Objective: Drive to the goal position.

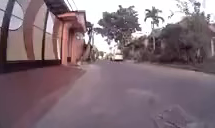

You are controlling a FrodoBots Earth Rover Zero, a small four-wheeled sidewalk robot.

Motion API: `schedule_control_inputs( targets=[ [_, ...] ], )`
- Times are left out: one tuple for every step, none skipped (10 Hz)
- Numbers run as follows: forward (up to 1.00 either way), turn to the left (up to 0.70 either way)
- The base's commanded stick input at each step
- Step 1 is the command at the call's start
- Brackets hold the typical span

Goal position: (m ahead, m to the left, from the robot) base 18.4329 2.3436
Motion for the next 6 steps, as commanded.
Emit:
schedule_control_inputs(
  targets=[
    [1.0, 0.0],
    [1.0, 0.0],
    [1.0, 0.0],
    [1.0, 0.0],
    [1.0, 0.0],
    [1.0, 0.0]
  ],
)
